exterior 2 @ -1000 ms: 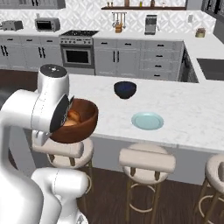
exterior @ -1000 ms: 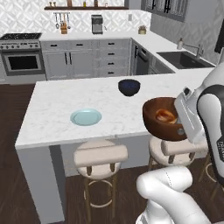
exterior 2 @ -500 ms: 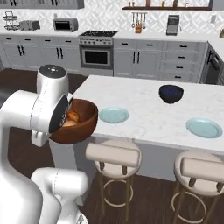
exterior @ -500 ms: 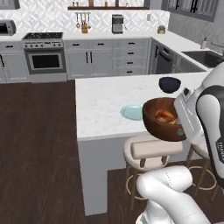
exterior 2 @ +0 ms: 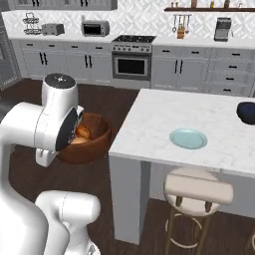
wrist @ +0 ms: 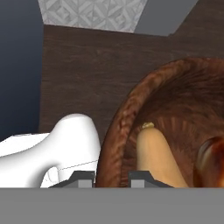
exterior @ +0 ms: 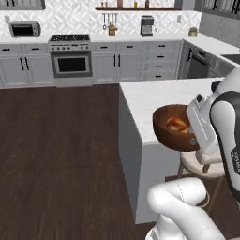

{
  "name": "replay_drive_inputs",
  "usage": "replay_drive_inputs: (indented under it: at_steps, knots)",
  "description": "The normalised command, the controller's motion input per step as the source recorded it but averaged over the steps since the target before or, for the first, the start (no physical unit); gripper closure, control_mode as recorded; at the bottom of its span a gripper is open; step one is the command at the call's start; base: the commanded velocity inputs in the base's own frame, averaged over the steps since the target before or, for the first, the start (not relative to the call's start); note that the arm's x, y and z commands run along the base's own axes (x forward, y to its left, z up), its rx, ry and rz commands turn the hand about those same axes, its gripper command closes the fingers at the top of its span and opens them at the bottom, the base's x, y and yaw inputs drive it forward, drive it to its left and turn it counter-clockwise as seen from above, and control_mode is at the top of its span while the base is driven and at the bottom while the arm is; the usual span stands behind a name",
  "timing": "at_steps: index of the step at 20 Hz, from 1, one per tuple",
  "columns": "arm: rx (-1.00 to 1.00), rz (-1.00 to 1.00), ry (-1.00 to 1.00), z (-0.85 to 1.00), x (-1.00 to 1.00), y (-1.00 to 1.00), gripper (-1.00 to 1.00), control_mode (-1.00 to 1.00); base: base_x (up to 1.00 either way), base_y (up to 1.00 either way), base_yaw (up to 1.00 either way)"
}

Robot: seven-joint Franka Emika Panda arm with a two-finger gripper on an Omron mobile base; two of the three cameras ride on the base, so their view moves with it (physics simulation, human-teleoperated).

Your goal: Pick the chicken drumstick and squash from their plates and place them in the bowl. Then put the bowl in the fridge.

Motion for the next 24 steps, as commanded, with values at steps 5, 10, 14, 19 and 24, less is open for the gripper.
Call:
replay_drive_inputs:
  at_steps: [5, 10, 14, 19, 24]
  knots:
    - [0.00, 0.00, 0.00, 0.00, 0.00, 0.00, 1.00, 1.00, 0.47, 1.00, 0.00]
    - [0.00, 0.00, 0.00, 0.00, 0.00, 0.00, 1.00, 1.00, 0.97, 1.00, 0.00]
    - [0.00, 0.00, 0.00, 0.00, 0.00, 0.00, 1.00, 1.00, 1.00, 1.00, 0.00]
    - [0.00, 0.00, 0.00, 0.00, 0.00, 0.00, 1.00, 1.00, 1.00, 0.58, 0.00]
    - [0.00, 0.00, 0.00, 0.00, 0.00, 0.00, 1.00, 1.00, 1.00, 0.19, 0.00]
